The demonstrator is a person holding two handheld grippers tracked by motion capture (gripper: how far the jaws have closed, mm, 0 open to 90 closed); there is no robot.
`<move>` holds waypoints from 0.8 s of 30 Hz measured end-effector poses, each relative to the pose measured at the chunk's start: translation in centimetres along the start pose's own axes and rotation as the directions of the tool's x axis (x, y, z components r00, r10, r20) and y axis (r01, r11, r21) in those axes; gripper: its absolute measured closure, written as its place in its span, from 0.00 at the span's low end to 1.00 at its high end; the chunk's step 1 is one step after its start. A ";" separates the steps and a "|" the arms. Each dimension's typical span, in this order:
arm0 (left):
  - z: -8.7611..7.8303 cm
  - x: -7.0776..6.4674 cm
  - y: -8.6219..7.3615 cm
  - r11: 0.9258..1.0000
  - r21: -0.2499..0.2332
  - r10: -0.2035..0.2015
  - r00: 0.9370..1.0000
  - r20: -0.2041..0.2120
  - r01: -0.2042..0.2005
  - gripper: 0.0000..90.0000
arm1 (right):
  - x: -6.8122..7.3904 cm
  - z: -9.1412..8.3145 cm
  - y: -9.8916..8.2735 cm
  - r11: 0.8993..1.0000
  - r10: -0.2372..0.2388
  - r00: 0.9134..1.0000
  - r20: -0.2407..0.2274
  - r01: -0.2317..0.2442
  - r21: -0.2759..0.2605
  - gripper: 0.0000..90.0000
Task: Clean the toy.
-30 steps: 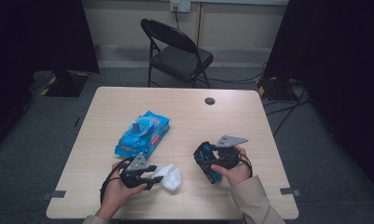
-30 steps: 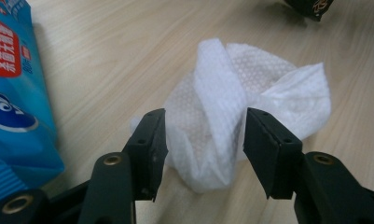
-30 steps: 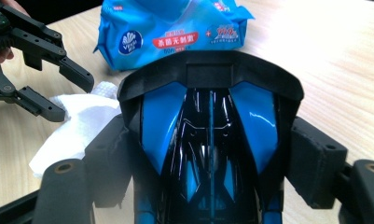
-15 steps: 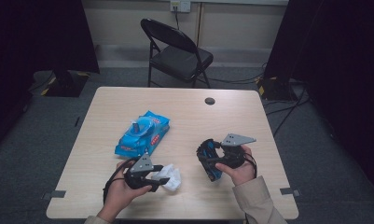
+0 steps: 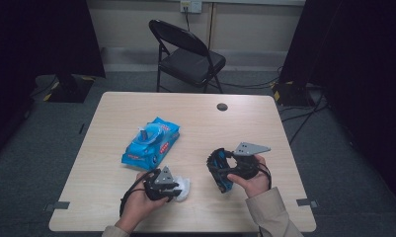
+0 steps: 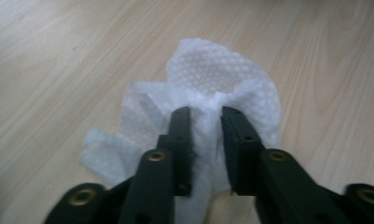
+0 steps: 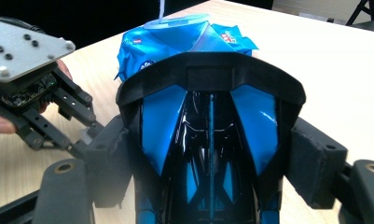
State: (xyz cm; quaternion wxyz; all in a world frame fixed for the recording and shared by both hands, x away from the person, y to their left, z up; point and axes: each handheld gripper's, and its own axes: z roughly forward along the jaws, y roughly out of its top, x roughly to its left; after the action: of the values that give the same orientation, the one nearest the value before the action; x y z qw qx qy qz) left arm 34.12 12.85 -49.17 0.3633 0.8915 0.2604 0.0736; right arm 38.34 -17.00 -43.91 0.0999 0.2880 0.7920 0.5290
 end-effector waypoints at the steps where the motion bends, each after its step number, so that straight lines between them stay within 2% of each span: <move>1: 0.0 0.2 0.0 1.000 0.001 -0.022 1.000 0.007 0.022 0.87 | 0.0 0.0 0.0 1.000 -0.001 1.000 -0.001 0.001 0.000 0.29; 3: -0.3 0.5 0.2 0.997 -0.010 -0.074 0.997 0.024 0.074 0.91 | 0.1 0.0 0.0 1.000 0.002 1.000 -0.008 -0.002 -0.003 0.28; 4: -0.6 0.7 0.4 0.995 -0.045 -0.089 0.995 0.040 0.091 0.91 | 0.1 0.0 0.1 1.000 0.001 1.000 -0.012 -0.001 -0.003 0.28; 5: -1.2 0.9 0.8 0.986 -0.107 -0.121 0.989 0.083 0.129 0.91 | 0.2 0.1 0.1 1.000 0.000 1.000 -0.014 0.000 -0.004 0.29; 6: -1.7 0.9 1.2 0.980 -0.135 -0.130 0.986 0.102 0.143 0.92 | 0.2 0.1 0.1 1.000 -0.002 1.000 -0.013 0.002 -0.003 0.28; 7: -2.5 1.0 1.9 0.972 -0.182 -0.129 0.986 0.108 0.147 0.92 | 0.2 0.1 0.1 1.000 -0.002 1.000 -0.015 0.002 -0.003 0.29; 8: -3.0 1.1 2.3 0.968 -0.204 -0.126 0.985 0.115 0.148 0.92 | 0.2 0.1 0.1 1.000 0.000 1.000 -0.016 0.000 -0.005 0.29; 9: -3.7 1.2 2.9 0.960 -0.235 -0.126 0.983 0.131 0.154 0.92 | 0.2 0.1 0.1 1.000 0.000 1.000 -0.019 -0.001 -0.005 0.28; 10: -4.3 1.3 3.7 0.948 -0.277 -0.122 0.981 0.151 0.160 0.92 | 0.2 0.2 0.1 1.000 0.000 1.000 -0.020 0.000 -0.004 0.29; 12: -5.0 1.1 4.9 0.939 -0.311 -0.103 0.983 0.155 0.147 0.92 | 0.3 0.3 0.1 1.000 -0.005 1.000 -0.021 0.005 0.001 0.28; 15: -5.0 1.0 6.3 0.935 -0.329 -0.084 0.983 0.161 0.134 0.92 | 0.6 0.4 0.1 1.000 -0.009 1.000 -0.029 0.009 0.004 0.29; 16: -4.9 0.9 6.8 0.929 -0.343 -0.086 0.981 0.174 0.142 0.92 | 0.7 0.5 0.2 1.000 -0.012 0.999 -0.031 0.012 0.003 0.29; 18: -4.6 1.0 7.4 0.922 -0.360 -0.086 0.982 0.167 0.142 0.92 | 0.9 0.6 0.3 1.000 -0.015 0.999 -0.043 0.015 0.002 0.29; 21: -4.1 1.0 8.1 0.921 -0.362 -0.089 0.981 0.170 0.147 0.92 | 1.2 0.7 0.4 1.000 -0.021 0.998 -0.055 0.021 -0.001 0.28; 23: -3.7 0.9 8.5 0.927 -0.349 -0.083 0.982 0.167 0.138 0.92 | 1.4 0.8 0.5 1.000 -0.026 0.998 -0.059 0.026 0.005 0.28; 24: -3.6 0.8 8.6 0.927 -0.348 -0.087 0.982 0.165 0.140 0.92 | 1.5 0.9 0.4 1.000 -0.026 0.998 -0.061 0.027 0.008 0.29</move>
State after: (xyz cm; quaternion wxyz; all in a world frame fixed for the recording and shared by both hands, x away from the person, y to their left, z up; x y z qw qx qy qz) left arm 37.24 10.29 -40.71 0.5415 0.7967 0.2665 0.0329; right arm 37.73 -15.34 -43.70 0.0814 0.2616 0.8009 0.5325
